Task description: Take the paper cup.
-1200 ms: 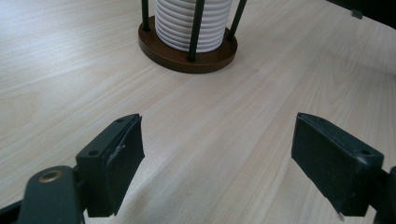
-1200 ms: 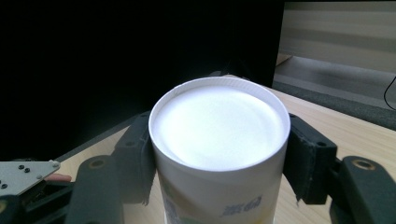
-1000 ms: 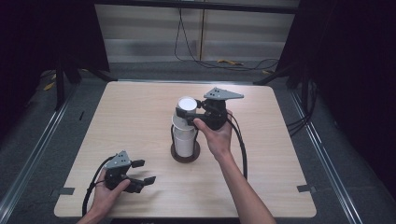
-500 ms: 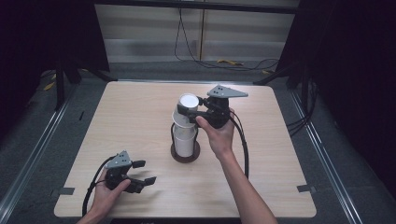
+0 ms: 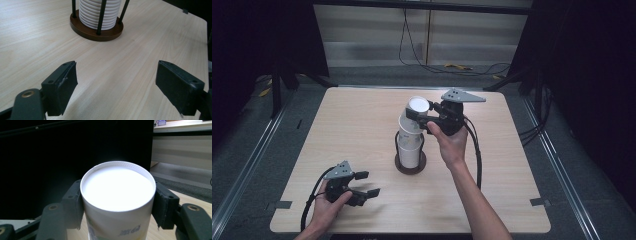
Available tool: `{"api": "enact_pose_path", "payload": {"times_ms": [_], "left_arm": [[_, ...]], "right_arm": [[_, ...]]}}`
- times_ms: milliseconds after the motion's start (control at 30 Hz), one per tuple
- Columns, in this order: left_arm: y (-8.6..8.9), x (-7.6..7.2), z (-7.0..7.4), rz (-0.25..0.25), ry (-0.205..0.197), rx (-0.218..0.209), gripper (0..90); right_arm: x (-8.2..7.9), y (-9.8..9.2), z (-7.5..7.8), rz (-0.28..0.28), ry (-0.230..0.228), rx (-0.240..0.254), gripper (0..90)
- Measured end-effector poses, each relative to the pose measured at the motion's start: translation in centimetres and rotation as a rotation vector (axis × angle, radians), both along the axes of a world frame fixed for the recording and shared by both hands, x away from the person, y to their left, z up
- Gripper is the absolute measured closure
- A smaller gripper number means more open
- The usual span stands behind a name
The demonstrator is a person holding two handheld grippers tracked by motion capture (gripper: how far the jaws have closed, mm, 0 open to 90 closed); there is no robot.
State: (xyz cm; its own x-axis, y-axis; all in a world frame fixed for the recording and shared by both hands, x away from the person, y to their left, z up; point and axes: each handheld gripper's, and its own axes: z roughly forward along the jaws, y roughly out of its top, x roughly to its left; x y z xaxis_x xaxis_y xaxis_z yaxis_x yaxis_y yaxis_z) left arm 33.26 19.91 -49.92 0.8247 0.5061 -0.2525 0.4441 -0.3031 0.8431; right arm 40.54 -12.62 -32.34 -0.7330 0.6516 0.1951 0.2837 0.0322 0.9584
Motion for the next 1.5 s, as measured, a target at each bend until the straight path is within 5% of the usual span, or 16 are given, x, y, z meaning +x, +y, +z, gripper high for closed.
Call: {"api": "enact_pose_path", "payload": {"times_ms": [700,833,900,1500], "left_arm": [[-1.4,0.9,1.9,0.003,-0.039,-0.014,17.3],[-2.1,0.9,2.5,0.005,-0.079,0.028,16.4],[-2.5,0.9,2.7,-0.036,-0.073,0.022,15.9],[-5.2,1.7,4.8,-0.104,-0.107,-0.048,16.4]], "right_arm": [[-1.7,-2.6,1.3,-0.024,-0.007,-0.031,36.8],[-2.3,-3.4,1.3,-0.029,0.001,-0.034,36.9],[-2.6,-3.8,1.4,-0.028,0.003,-0.035,36.9],[-5.0,-5.1,-1.4,0.016,0.077,-0.091,37.1]]}}
